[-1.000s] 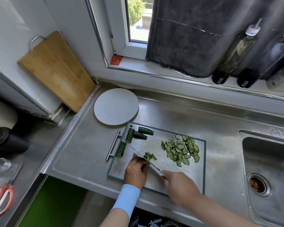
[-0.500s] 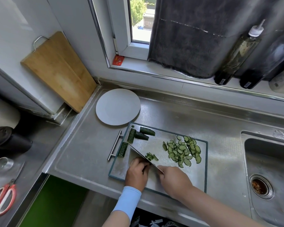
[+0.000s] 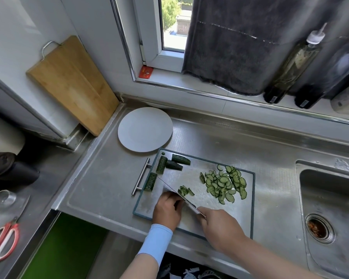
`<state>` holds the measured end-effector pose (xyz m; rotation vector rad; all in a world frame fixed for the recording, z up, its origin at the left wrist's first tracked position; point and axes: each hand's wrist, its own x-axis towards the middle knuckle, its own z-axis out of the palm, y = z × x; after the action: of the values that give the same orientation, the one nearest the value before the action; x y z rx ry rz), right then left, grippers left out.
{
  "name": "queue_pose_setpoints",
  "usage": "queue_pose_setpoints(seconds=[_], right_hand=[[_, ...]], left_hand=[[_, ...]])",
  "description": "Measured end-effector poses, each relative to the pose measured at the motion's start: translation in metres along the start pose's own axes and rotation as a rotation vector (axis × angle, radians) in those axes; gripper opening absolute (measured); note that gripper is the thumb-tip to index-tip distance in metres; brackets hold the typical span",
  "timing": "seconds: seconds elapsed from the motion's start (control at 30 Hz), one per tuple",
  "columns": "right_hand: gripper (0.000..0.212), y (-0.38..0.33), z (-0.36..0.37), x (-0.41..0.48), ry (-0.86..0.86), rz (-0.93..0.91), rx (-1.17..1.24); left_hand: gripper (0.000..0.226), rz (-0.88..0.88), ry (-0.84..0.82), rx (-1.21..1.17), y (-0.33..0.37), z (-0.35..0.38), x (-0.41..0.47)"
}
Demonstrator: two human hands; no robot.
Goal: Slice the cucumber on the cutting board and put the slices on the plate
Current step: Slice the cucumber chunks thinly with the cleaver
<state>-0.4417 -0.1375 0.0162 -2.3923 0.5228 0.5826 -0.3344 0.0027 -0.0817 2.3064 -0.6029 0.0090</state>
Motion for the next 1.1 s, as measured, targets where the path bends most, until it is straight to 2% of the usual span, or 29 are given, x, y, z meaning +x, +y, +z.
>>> queue_pose_setpoints(seconds=[0.33, 0.7, 0.87, 1.1], right_hand=[[0.028, -0.004, -0.004, 0.006, -0.051, 0.049, 0.048], [0.026, -0.008, -0.001, 0.023, -0.049, 0.060, 0.036], [0.027, -0.005, 0.002, 0.017, -0.002, 0.012, 0.025], [0.018, -0.003, -0.001, 0.001, 0.025, -0.027, -0.012]], left_hand=[[0.022, -0.026, -0.009, -0.026, -0.003, 0.003, -0.001], [0.022, 0.032, 0.013, -0.002, -0.005, 0.004, -0.006], [0.024, -0.005, 0.009, 0.001, -0.004, 0.002, -0.002], [0.022, -0.033, -0.036, 0.010, -0.005, -0.001, 0.000]])
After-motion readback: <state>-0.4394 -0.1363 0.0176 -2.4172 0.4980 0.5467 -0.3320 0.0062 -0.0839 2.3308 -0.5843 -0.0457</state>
